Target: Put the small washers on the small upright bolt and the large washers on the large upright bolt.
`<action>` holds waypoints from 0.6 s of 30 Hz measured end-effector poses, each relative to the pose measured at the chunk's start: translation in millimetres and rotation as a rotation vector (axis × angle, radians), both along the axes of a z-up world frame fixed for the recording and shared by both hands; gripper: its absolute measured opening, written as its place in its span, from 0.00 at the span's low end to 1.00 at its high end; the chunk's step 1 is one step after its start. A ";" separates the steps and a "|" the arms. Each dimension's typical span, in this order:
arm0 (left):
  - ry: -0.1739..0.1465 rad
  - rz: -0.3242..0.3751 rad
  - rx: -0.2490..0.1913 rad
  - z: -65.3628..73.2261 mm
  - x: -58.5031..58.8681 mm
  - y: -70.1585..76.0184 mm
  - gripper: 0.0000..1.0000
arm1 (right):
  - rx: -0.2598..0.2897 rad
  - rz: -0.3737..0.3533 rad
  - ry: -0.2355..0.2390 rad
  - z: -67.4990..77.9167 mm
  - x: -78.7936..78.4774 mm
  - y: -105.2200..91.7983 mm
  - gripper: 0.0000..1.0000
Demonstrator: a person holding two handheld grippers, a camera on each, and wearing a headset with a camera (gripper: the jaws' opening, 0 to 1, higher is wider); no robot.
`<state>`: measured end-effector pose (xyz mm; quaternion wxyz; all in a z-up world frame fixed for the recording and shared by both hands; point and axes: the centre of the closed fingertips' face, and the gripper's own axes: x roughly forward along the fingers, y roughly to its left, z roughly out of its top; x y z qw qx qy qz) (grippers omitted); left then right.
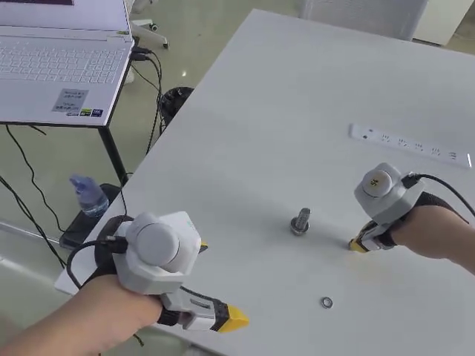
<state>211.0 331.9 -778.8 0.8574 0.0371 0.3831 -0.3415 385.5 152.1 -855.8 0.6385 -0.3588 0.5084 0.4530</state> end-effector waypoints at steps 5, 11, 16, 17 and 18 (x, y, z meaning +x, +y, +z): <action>0.004 -0.001 0.001 -1.5 0.7 1.0 0.81 | -0.003 0.008 -0.002 -1.6 0.1 0.0 0.13; -0.002 0.004 -0.003 0.9 3.0 1.9 0.80 | -0.005 0.014 -0.003 -3.9 0.1 0.3 0.13; 0.003 0.004 -0.001 -1.6 2.3 3.1 0.79 | 0.000 0.011 -0.003 -3.9 1.7 0.5 0.13; 0.005 0.006 -0.002 -1.7 2.0 3.0 0.79 | 0.000 0.010 -0.001 -4.0 1.7 0.4 0.13; 0.004 0.006 -0.002 -2.0 1.8 3.1 0.79 | 0.000 0.010 0.001 -4.0 1.6 0.3 0.13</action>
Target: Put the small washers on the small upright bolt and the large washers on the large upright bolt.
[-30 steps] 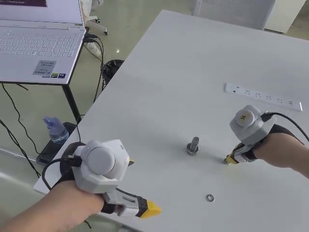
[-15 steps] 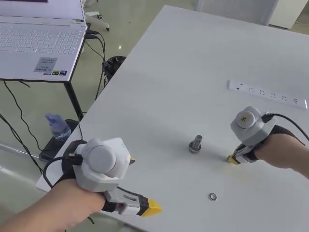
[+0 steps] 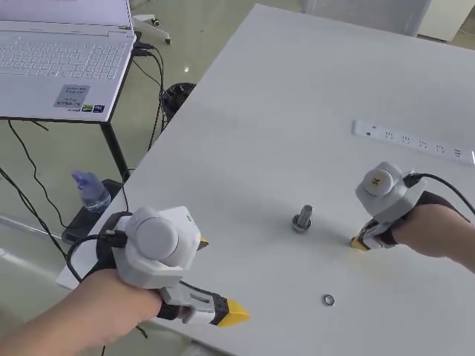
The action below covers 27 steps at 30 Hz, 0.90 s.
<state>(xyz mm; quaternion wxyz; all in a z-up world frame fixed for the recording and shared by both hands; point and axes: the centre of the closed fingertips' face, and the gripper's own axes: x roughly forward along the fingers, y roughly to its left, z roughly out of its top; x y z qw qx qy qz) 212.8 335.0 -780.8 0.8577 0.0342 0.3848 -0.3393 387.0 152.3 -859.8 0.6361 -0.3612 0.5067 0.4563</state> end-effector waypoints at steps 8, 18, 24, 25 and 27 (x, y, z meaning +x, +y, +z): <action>0.001 -0.005 0.000 -0.4 -0.7 -2.3 0.79 | 0.000 -0.001 -0.001 0.4 -1.4 -0.6 0.13; 0.001 -0.005 0.002 -0.2 -1.8 -0.1 0.79 | -0.003 0.000 -0.005 0.6 -1.6 -0.6 0.13; 0.002 0.002 0.000 -0.1 -1.8 0.9 0.80 | -0.004 0.004 -0.012 0.7 -1.5 -1.5 0.16; 0.001 0.002 0.000 -0.5 -1.6 1.0 0.80 | -0.004 0.005 -0.013 0.8 -1.5 -1.6 0.17; 0.000 0.003 -0.001 -0.3 -1.7 0.3 0.80 | -0.003 0.013 -0.017 1.4 -1.3 -1.8 0.20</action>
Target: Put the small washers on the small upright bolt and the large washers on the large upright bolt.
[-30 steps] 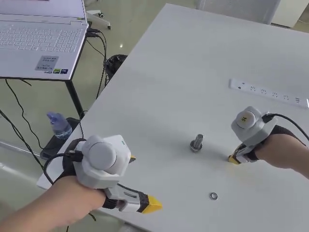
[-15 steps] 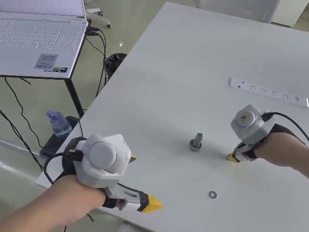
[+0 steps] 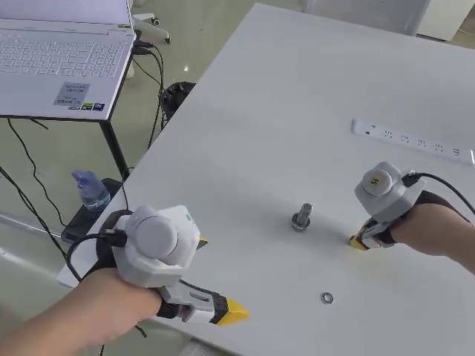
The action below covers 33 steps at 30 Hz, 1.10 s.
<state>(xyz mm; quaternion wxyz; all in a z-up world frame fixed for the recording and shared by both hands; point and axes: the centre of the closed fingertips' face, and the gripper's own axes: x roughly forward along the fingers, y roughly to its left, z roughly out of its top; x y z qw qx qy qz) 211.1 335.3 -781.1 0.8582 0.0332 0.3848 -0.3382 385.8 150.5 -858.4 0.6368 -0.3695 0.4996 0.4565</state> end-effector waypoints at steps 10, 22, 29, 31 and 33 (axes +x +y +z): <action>-0.008 0.001 -0.003 1.4 -1.5 0.0 0.80 | 0.008 0.012 -0.004 3.4 3.8 0.7 0.27; -0.013 -0.005 0.000 3.2 -5.0 -2.3 0.80 | 0.031 0.010 -0.005 11.0 2.9 3.9 0.27; -0.023 -0.011 -0.005 6.7 -5.5 -6.0 0.80 | 0.031 0.014 -0.018 20.9 1.9 1.4 0.27; -0.026 -0.011 -0.006 7.7 -5.9 -6.6 0.80 | 0.032 0.015 -0.020 23.7 1.3 0.8 0.27; -0.026 -0.010 -0.013 9.6 -6.9 -8.2 0.80 | 0.034 0.018 -0.027 27.4 1.9 0.0 0.27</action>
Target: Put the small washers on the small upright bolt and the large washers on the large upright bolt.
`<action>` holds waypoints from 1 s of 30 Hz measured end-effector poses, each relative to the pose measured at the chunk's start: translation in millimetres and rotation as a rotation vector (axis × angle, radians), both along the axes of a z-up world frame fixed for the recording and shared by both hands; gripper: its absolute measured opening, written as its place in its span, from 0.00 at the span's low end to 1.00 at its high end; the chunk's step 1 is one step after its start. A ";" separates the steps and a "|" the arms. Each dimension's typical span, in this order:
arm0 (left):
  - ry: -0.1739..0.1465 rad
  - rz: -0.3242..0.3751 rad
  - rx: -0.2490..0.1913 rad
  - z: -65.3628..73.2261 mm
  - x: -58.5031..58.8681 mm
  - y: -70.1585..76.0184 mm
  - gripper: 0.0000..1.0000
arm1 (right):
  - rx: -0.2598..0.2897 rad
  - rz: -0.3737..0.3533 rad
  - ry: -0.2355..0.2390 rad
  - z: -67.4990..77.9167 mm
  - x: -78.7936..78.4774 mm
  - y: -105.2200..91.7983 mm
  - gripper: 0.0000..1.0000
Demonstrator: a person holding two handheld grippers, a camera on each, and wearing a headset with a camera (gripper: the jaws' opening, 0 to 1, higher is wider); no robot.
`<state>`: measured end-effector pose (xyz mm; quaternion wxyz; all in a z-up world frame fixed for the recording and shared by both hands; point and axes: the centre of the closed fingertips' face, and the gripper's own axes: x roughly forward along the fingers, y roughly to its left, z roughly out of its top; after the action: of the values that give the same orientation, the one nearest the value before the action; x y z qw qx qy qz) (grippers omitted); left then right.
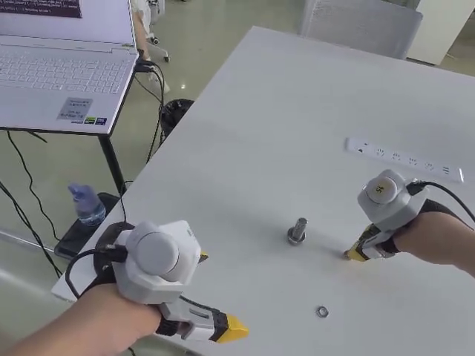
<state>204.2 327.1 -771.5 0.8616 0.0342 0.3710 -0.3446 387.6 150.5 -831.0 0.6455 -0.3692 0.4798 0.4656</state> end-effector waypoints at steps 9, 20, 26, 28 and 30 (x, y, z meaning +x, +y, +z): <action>-0.009 0.000 0.001 3.6 -0.7 -1.4 0.80 | 0.003 0.009 -0.005 10.5 -0.8 -4.7 0.27; -0.017 0.004 0.008 7.2 -4.5 -3.1 0.80 | 0.021 0.020 -0.001 32.4 -10.4 -2.5 0.28; -0.029 0.011 0.006 11.9 -3.7 -4.2 0.80 | 0.015 0.053 -0.001 35.1 -14.2 -1.4 0.28; -0.030 0.007 0.008 11.5 -4.0 -5.0 0.80 | 0.014 0.062 0.003 34.3 -14.2 -1.4 0.28; -0.030 0.002 0.013 11.3 -4.8 -4.8 0.81 | 0.014 0.071 0.004 34.2 -16.8 -1.4 0.28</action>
<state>199.4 322.3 -760.2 0.8673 0.0448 0.3602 -0.3406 370.8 149.1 -796.8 0.6301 -0.3805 0.4647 0.4921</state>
